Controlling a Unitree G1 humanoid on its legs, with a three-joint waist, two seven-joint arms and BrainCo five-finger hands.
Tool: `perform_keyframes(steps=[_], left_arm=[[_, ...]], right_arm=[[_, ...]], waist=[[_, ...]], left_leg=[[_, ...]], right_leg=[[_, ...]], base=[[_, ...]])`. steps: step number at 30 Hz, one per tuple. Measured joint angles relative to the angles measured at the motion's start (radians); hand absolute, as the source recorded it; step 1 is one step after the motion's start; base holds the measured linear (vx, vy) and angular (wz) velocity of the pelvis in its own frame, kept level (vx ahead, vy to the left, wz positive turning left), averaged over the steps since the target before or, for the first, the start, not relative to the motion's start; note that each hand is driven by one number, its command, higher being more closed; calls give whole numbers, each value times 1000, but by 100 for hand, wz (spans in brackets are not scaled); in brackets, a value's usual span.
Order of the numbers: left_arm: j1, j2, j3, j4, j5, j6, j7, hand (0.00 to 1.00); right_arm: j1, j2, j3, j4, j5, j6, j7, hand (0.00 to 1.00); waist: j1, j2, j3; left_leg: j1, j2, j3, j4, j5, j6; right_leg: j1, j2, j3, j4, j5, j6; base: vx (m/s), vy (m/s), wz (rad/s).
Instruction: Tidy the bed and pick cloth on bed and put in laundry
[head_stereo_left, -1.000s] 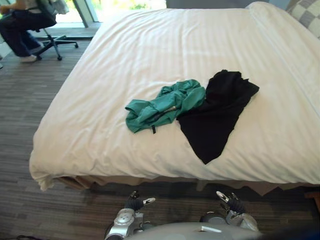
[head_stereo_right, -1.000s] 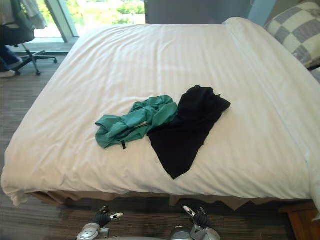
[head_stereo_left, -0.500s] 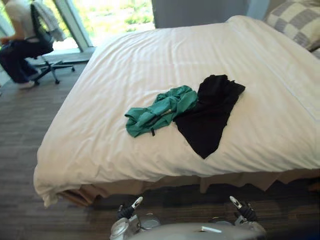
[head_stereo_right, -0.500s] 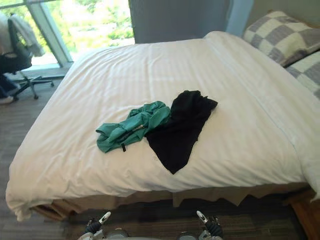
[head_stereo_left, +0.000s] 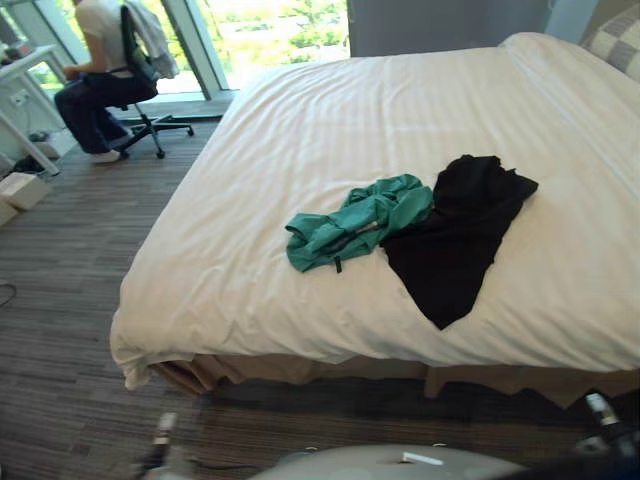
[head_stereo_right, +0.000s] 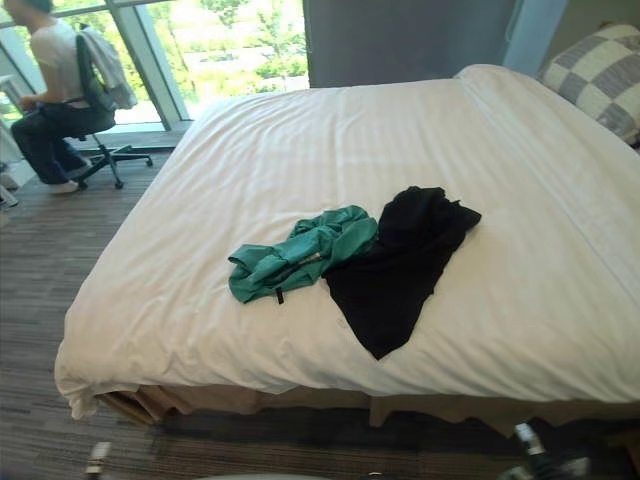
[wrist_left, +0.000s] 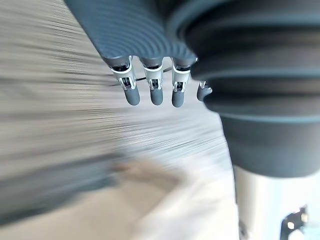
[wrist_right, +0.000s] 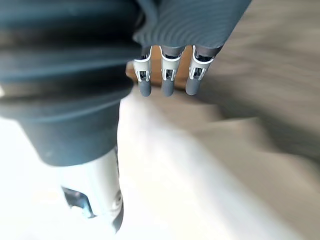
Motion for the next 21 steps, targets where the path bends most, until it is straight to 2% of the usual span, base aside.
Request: perform_keyframes(steps=[1, 4, 7, 9, 10, 11, 14, 17, 18, 21], left_arm=[[0, 10, 9, -14, 0, -7, 4, 0], [-8, 101, 76, -153, 55, -55, 55, 0], [-38, 140, 84, -270, 146, -62, 83, 0], [-90, 167, 52, -396, 275, -63, 93, 0], [-106, 177, 35, -431, 311, -61, 94, 0], [-143, 196, -7, -516, 412, -60, 91, 0], [-212, 222, -107, -598, 570, -60, 58, 0], [-248, 221, -189, -596, 660, -61, 30, 0], [-260, 221, -242, -565, 706, -72, 25, 0], [-311, 223, -352, -439, 797, -73, -7, 0]], right_arm=[[1, -4, -7, -13, -12, -9, 3, 0], [-4, -22, -51, -117, -72, -67, 55, 0], [-20, -49, -48, -185, -90, -72, 120, 0], [-46, -101, 0, -264, -107, -68, 166, 0], [-57, -122, 21, -287, -114, -62, 177, 0], [-97, -164, 78, -343, -137, -43, 199, 0], [-188, -193, 219, -416, -176, 8, 246, 0], [-227, -192, 369, -413, -219, 48, 274, 0], [-246, -191, 479, -394, -248, 75, 283, 0], [-285, -165, 642, -346, -293, 110, 293, 0]], waist=[[0, -2, -4], [3, -26, -24], [14, -46, -30], [10, -55, -34], [7, -56, -35], [1, -57, -35], [-9, -49, -30], [-7, -41, -23], [-4, -37, -21], [5, -38, -16]], left_leg=[[-4, 0, -1, 0, 0, 0], [-25, 1, -28, 2, 2, -2], [-26, -2, -34, 4, 1, -1], [-34, -3, -54, 11, -6, 1], [-39, -4, -59, 13, -7, 2], [-46, -4, -64, 15, -7, 2], [-46, -1, -62, 22, -7, 2], [-38, 3, -48, 26, -7, 2], [-33, 7, -33, 29, -7, 2], [-21, 19, -10, 36, -7, 2]], right_leg=[[0, 1, -2, -3, 0, -1], [3, 10, -25, -21, 0, -3], [13, 10, -29, -36, 0, -3], [21, 8, -39, -41, 0, -3], [21, 8, -43, -41, 0, -3], [17, 8, -46, -41, 0, -3], [16, 9, -39, -38, 0, -3], [14, 13, -8, -35, 0, -3], [7, 16, 13, -35, 0, -3], [1, 26, 61, -24, 1, -6]], base=[[62, -12, 30], [86, -15, 19], [91, -11, 8], [81, -7, 21], [52, -6, 21], [27, -8, 13], [24, -19, -2], [20, -22, -24], [30, -31, -31], [15, -43, -38]])
